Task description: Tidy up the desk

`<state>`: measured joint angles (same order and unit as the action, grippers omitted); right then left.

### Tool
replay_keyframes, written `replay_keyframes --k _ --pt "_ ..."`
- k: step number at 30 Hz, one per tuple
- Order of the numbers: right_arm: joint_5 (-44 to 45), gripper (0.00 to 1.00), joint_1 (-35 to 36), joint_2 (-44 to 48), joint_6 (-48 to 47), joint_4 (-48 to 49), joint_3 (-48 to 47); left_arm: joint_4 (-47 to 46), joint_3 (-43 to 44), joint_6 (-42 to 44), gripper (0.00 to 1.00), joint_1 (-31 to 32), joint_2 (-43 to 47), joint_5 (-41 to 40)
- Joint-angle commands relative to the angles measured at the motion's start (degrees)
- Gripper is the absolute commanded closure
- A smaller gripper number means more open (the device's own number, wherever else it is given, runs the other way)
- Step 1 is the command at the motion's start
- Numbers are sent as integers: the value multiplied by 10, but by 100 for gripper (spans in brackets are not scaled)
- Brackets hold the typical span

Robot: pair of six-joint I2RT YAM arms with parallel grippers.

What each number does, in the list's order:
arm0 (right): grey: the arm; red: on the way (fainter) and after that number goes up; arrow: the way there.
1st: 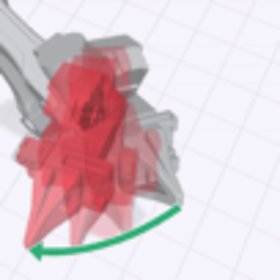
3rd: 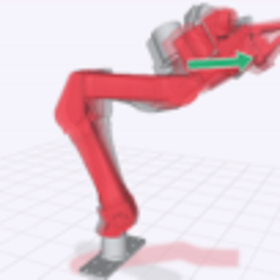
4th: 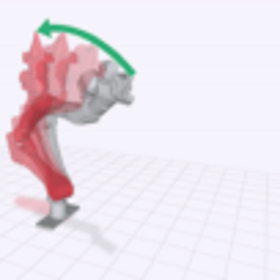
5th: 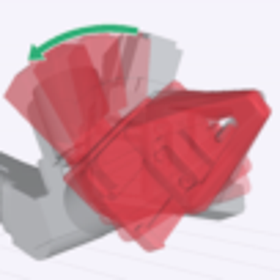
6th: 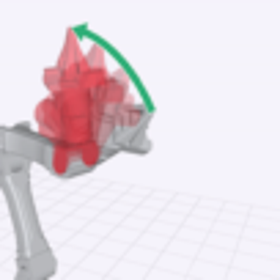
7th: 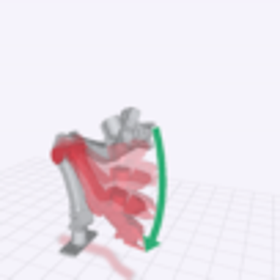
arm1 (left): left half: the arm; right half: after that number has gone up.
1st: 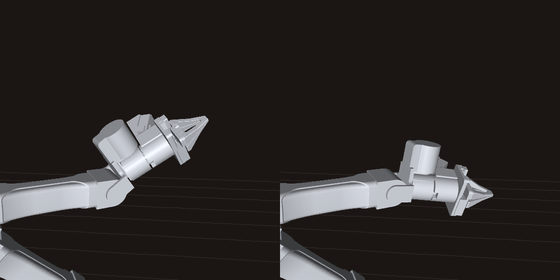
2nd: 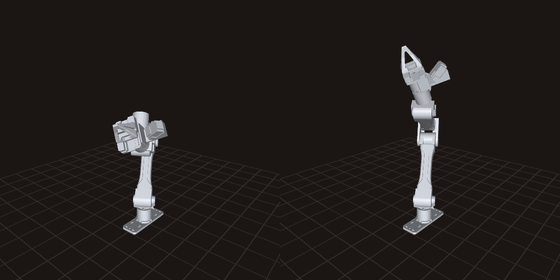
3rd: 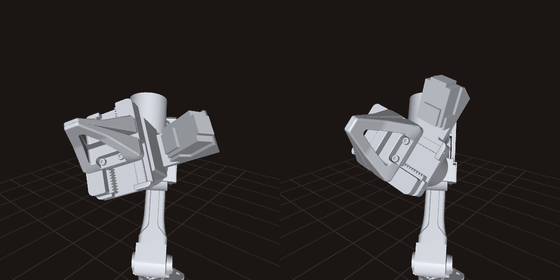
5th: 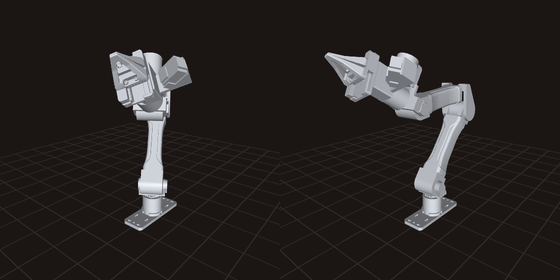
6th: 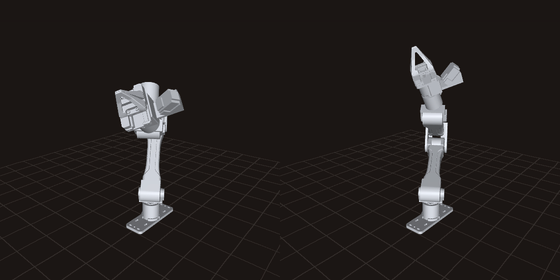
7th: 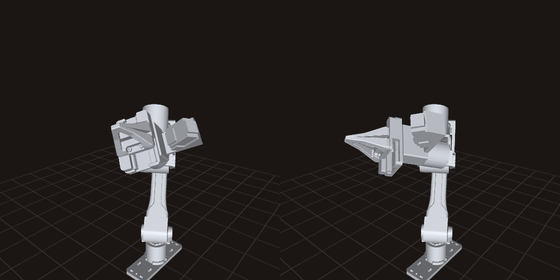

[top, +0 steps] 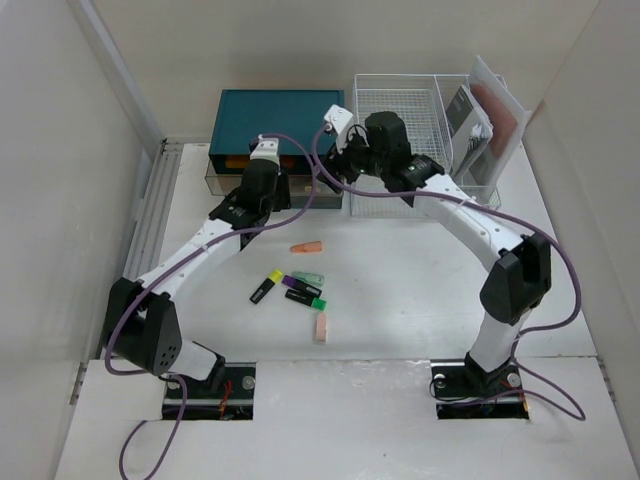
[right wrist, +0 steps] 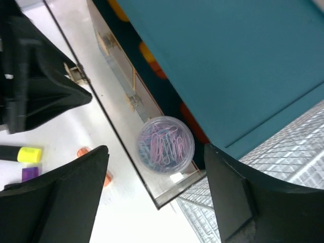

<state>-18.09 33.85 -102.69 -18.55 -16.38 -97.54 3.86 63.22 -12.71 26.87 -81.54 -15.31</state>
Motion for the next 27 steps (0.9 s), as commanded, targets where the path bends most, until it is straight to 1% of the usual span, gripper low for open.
replay_keyframes --k 1,4,7,9,10,11,12,13,14,17,18,21,22,23,26,27 --pt "-3 18 3 51 -2 18 1 -15 29 2 87 -4 -6 9" --pt "-3 18 3 65 -2 18 8 -15 36 2 86 -17 -11 15" --pt "-3 23 3 88 4 35 31 -15 55 8 86 -23 -30 15" --pt "-3 37 -2 103 11 41 45 -15 70 8 86 -29 -42 15" --pt "-3 44 -2 110 16 46 56 -15 78 8 81 -29 -56 15" --pt "-9 55 -7 124 16 46 62 -15 95 13 77 -29 -64 15" --pt "-16 57 -7 132 16 46 69 -15 105 13 72 -35 -73 10" --pt "-16 57 -12 139 16 46 87 -15 115 13 65 -35 -91 10" --pt "-16 57 -12 154 16 46 97 -15 134 13 52 -35 -99 10" --pt "-16 57 -19 175 16 46 135 -10 159 18 47 -40 -130 5" --pt "-21 57 -24 186 16 46 143 -10 170 18 40 -40 -136 5" --pt "-27 57 -29 194 11 46 171 -3 177 18 32 -40 -145 5" --pt "-34 57 -35 199 11 46 177 -3 177 13 25 -40 -145 5" --pt "-42 57 -35 199 11 46 183 -3 170 7 23 -40 -145 5" --pt "-58 57 -35 204 5 51 200 -10 135 -6 18 -40 -112 24" --pt "-63 55 -35 204 5 51 209 -17 121 -6 13 -40 -81 24"
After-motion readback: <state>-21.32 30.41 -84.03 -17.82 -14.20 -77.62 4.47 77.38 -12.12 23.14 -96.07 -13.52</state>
